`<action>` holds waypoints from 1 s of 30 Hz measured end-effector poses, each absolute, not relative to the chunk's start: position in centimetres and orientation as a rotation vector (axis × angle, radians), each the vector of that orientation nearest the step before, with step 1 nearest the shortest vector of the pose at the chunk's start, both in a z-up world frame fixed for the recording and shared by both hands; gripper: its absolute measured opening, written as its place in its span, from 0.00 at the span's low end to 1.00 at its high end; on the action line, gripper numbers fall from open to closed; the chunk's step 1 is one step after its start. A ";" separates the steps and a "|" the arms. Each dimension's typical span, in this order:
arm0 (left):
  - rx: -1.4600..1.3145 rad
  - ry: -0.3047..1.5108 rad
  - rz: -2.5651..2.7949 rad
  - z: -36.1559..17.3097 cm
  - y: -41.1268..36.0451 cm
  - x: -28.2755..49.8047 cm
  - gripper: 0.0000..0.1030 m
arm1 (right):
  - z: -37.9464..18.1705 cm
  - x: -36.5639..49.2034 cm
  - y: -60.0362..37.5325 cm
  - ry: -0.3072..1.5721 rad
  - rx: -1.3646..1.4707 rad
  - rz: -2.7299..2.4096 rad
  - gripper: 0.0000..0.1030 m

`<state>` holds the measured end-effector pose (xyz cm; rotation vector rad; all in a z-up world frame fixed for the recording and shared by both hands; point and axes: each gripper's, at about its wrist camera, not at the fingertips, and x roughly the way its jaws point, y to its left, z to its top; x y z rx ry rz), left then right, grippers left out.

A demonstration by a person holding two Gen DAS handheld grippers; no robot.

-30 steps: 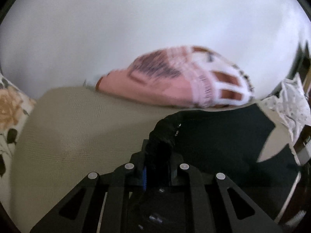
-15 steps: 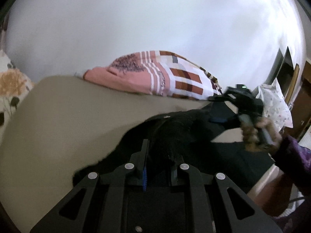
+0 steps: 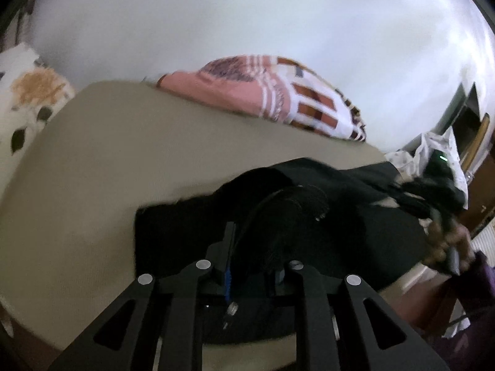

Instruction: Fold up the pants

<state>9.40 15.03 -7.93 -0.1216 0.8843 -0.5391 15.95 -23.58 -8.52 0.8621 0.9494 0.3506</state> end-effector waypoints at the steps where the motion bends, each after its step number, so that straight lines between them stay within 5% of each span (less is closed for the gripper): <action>1: -0.117 0.901 -0.530 -8.4 15.4 9.1 0.17 | -8.6 14.2 -23.2 0.955 0.861 0.356 0.08; 16: 0.076 0.963 -0.414 -13.2 15.8 4.6 0.26 | -17.5 5.1 -19.5 1.148 0.967 0.340 0.08; 20: 0.215 0.908 -0.234 -12.9 16.4 3.8 0.75 | -17.9 5.3 -19.3 1.143 0.962 0.342 0.07; 30: 0.000 0.757 -0.172 -7.1 19.1 2.2 0.82 | -18.0 5.2 -19.1 1.100 0.957 0.362 0.10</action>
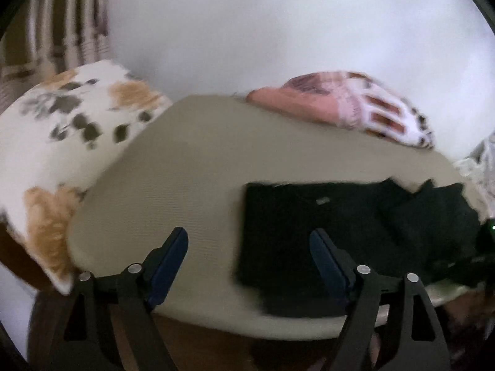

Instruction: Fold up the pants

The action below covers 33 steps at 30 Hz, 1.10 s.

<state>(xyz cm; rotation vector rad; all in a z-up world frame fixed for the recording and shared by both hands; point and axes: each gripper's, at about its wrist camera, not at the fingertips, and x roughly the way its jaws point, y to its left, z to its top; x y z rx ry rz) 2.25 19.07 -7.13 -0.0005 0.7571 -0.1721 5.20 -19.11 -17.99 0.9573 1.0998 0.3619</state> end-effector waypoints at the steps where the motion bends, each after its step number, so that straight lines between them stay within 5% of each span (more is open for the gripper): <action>1: 0.015 0.757 -0.184 -7.0 17.7 2.4 0.84 | -18.2 5.2 -19.2 1.094 0.973 0.368 0.10; 10: 0.052 0.987 -0.251 -15.1 11.7 6.7 0.86 | -18.0 4.1 -24.0 0.935 1.123 0.370 0.18; 22: -0.012 1.045 -0.152 -16.3 14.1 8.5 0.87 | -19.9 4.7 -44.6 0.580 1.349 0.062 0.19; 25: -0.028 1.051 -0.143 -16.4 14.5 8.7 0.88 | -19.6 4.9 -48.4 0.555 1.318 -0.025 0.07; 33: -0.019 1.054 -0.149 -16.7 14.7 8.9 0.92 | -15.3 -2.9 -51.1 0.429 1.275 -0.075 0.05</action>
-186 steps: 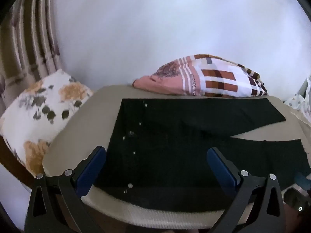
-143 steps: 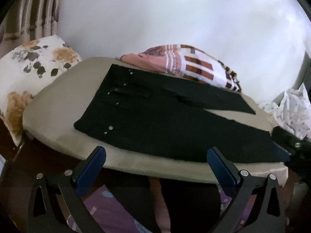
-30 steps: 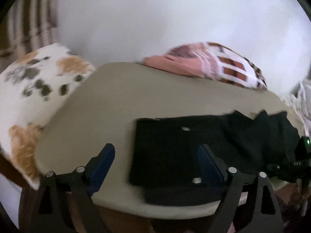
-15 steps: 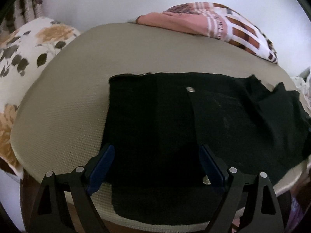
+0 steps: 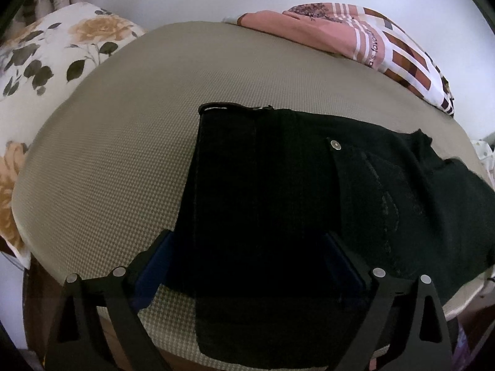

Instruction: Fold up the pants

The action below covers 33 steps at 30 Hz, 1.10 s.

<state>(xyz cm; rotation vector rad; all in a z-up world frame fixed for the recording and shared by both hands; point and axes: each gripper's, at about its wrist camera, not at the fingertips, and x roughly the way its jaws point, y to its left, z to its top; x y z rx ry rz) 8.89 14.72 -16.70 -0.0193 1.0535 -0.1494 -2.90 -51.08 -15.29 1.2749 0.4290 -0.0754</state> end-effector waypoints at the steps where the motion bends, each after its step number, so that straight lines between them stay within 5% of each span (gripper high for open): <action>1: -0.018 1.053 -0.150 -16.7 14.7 8.9 0.92 | -14.7 -3.9 -50.8 0.429 1.243 -0.099 0.05; 7: 0.005 1.052 -0.161 -16.7 14.5 9.0 0.93 | -21.5 -9.6 -51.8 0.543 1.344 -0.210 0.00; 18: -0.156 1.040 -0.141 -11.5 20.0 4.7 0.93 | -21.3 -11.1 -51.8 0.501 1.373 -0.187 0.01; 25: -0.327 1.173 -0.192 -13.5 24.9 2.8 0.92 | -21.1 -10.0 -51.2 0.515 1.329 -0.206 0.00; 33: -0.380 1.230 -0.333 -15.8 21.9 4.0 0.92 | -21.0 -9.7 -51.1 0.521 1.332 -0.224 0.00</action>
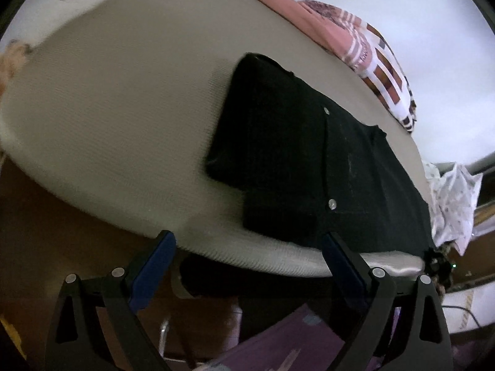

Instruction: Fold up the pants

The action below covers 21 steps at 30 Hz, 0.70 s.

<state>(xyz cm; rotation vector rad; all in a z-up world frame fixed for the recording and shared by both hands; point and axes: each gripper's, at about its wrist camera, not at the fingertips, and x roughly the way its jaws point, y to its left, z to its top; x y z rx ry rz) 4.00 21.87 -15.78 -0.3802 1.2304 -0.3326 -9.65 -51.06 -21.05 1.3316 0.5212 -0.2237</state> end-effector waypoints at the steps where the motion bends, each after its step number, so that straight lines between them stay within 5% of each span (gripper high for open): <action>1: -0.405 1.230 -0.346 -16.0 21.9 4.3 0.90 | -21.0 -9.6 -51.0 0.522 1.331 -0.225 0.00; 4: -0.384 1.247 -0.360 -16.7 21.0 5.3 0.30 | -21.1 -9.6 -51.1 0.522 1.333 -0.222 0.00; 7: -0.283 1.239 -0.335 -15.8 19.8 5.6 0.28 | -21.1 -9.6 -51.1 0.521 1.334 -0.219 0.00; 9: -0.246 1.207 -0.323 -14.5 19.8 5.9 0.16 | -21.1 -9.6 -51.1 0.522 1.337 -0.216 0.00; 13: -0.292 1.075 -0.302 -9.4 21.9 8.1 0.14 | -20.9 -9.5 -50.9 0.524 1.322 -0.205 0.03; 16: -0.204 1.008 -0.244 -7.2 22.2 9.5 0.02 | -20.3 -9.4 -50.2 0.528 1.298 -0.191 0.08; 21: -0.235 1.128 -0.237 -10.9 23.7 10.8 0.02 | -20.6 -9.5 -50.0 0.549 1.287 -0.185 0.02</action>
